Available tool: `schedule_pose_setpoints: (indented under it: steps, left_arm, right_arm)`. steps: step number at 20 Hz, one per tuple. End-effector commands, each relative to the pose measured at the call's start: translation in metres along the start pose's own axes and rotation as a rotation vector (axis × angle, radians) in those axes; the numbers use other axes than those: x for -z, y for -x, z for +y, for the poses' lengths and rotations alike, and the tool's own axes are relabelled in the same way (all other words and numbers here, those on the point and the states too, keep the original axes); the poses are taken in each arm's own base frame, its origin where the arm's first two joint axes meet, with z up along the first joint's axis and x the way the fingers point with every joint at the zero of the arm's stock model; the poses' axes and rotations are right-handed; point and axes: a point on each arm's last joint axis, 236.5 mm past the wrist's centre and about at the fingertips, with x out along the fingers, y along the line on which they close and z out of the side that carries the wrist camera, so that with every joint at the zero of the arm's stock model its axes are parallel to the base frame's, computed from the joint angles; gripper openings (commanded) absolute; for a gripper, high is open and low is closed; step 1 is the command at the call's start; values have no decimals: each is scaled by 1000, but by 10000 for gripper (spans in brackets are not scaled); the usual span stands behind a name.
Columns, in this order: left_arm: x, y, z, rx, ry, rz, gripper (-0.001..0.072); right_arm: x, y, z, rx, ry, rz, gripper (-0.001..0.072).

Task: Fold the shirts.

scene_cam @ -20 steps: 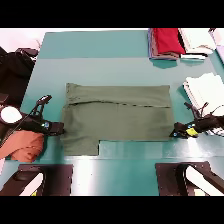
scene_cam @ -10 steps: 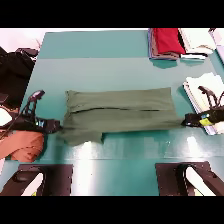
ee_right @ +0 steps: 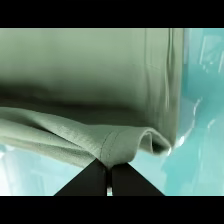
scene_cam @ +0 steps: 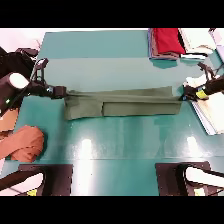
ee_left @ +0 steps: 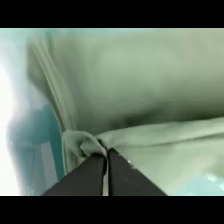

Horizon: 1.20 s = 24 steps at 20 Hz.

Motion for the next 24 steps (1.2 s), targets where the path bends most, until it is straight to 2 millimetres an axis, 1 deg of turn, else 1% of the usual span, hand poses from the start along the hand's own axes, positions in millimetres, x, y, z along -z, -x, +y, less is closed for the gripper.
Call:
schedule_pose_setpoints:
  steps: [1,3,4,5,6,7,8,9,10,11,12,13,14,15,16,17,19,21,23,24]
  left_arm:
    - [-26,-36,9,4,24,-7,24]
    - [-29,-44,11,5,31,3,25]
    - [-30,-44,11,4,32,-2,27]
    - [-32,-44,11,4,32,-10,72]
    - [-35,-43,12,2,43,-19,386]
    - [-37,-41,11,3,58,-24,590]
    - [-39,-38,8,9,58,-21,604]
    - [-41,-33,4,16,50,-9,603]
    - [-40,-29,1,23,44,5,587]
    - [-38,-26,-3,34,39,26,391]
    - [-36,-24,-6,42,39,42,174]
    - [-32,-24,-9,55,46,56,30]
    - [-31,-23,-14,75,56,63,25]
    - [-32,-23,-22,107,77,59,25]
    - [-35,-22,-30,140,98,52,25]
    - [-36,-22,-38,169,106,47,25]
    - [-35,-27,-59,188,71,39,25]
    - [-29,-36,-89,214,18,41,24]
    - [-23,-45,-115,235,-11,42,24]
    - [-16,-52,-128,244,-19,53,24]
  right_arm:
    - [-36,-23,16,-37,23,5,14]
    - [-51,-35,26,-42,49,9,16]
    - [-59,-39,29,-43,60,2,21]
    - [-68,-40,30,-42,66,-14,148]
    - [-77,-39,32,-47,68,-35,430]
    - [-85,-35,34,-67,61,-55,501]
    - [-89,-29,34,-87,61,-72,501]
    - [-90,-23,30,-98,57,-79,501]
    - [-87,-19,20,-104,38,-69,501]
    - [-80,-16,8,-106,27,-42,501]
    - [-73,-12,-5,-109,9,-19,503]
    - [-66,-9,-20,-112,-22,-5,515]
    - [-59,-9,-34,-113,-62,8,525]
    - [-49,-14,-49,-116,-106,25,563]
    - [-37,-23,-61,-126,-142,51,563]
    - [-27,-32,-66,-160,-168,74,563]
    - [-18,-54,-62,-269,-229,85,562]
    - [-19,-74,-53,-340,-255,73,558]
    - [-21,-91,-39,-374,-239,90,557]
    - [-23,-99,-33,-377,-228,94,557]
